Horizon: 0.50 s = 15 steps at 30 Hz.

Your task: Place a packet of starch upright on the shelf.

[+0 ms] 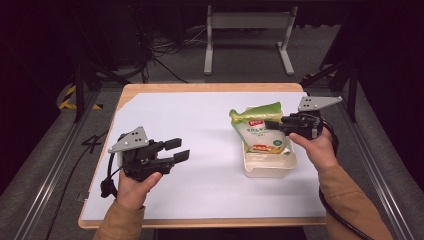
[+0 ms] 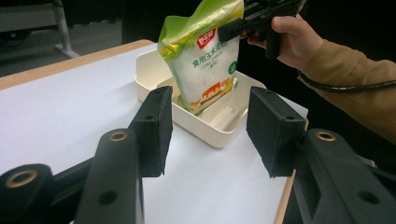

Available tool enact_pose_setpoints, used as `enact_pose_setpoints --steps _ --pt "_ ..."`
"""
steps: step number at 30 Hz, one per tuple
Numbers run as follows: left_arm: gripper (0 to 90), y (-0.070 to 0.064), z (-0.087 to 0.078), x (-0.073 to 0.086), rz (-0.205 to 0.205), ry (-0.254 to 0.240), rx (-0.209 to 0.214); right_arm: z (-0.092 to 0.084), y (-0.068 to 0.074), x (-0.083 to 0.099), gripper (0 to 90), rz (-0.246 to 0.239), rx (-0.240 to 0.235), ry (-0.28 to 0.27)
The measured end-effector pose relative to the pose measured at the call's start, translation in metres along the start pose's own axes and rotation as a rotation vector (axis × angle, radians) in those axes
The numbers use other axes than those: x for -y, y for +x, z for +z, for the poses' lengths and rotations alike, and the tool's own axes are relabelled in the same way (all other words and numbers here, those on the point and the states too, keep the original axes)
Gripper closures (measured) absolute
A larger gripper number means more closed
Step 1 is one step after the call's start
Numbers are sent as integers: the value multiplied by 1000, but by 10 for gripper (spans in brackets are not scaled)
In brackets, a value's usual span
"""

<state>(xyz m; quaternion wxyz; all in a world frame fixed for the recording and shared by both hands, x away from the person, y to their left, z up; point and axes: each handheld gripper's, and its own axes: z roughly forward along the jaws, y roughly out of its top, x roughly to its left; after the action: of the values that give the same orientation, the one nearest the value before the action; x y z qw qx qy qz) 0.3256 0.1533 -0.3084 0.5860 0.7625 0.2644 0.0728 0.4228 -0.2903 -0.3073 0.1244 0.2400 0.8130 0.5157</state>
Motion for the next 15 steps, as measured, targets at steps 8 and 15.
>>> enact_pose_setpoints --steps 8,15 --pt "514 0 -1 0 -4 -2 1 -5 6 6 833 -13 -2 -12" --pt "514 0 0 0 -1 1 0 -12 2 17 837 25 6 -62"
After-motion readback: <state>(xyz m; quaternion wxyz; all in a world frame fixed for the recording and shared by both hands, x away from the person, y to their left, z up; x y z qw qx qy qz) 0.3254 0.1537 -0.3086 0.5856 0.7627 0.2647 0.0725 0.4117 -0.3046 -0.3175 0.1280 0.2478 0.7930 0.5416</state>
